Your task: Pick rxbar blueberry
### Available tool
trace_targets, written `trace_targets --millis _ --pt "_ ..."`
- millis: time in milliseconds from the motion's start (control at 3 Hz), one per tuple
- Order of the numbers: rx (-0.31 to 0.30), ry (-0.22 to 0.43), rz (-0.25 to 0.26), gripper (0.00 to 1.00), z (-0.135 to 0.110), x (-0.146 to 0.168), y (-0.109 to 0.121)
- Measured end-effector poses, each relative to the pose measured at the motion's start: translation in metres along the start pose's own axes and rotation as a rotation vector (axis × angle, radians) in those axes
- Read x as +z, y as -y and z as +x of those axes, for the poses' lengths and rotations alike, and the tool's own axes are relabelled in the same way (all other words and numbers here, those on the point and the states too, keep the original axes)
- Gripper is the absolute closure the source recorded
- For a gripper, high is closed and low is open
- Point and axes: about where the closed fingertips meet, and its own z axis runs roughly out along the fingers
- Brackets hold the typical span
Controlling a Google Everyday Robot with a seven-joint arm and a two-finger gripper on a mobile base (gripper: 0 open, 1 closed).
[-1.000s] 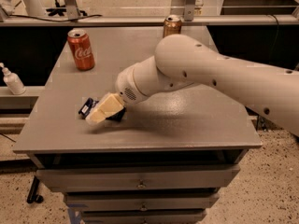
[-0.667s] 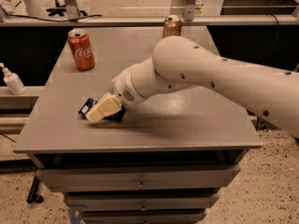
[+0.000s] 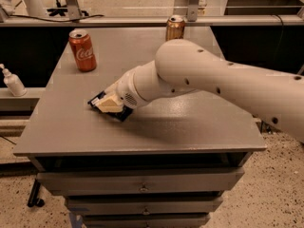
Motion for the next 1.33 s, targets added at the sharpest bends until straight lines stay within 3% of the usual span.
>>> trace_targets --millis 333,667,1333 --pt "0.007 0.0 0.004 0.96 0.003 -0.001 -0.002" --pt "-0.024 -0.005 0.024 1.0 -0.006 -0.009 0.01" --pt "-0.168 -0.04 0.089 1.0 -0.056 -0.047 0.055"
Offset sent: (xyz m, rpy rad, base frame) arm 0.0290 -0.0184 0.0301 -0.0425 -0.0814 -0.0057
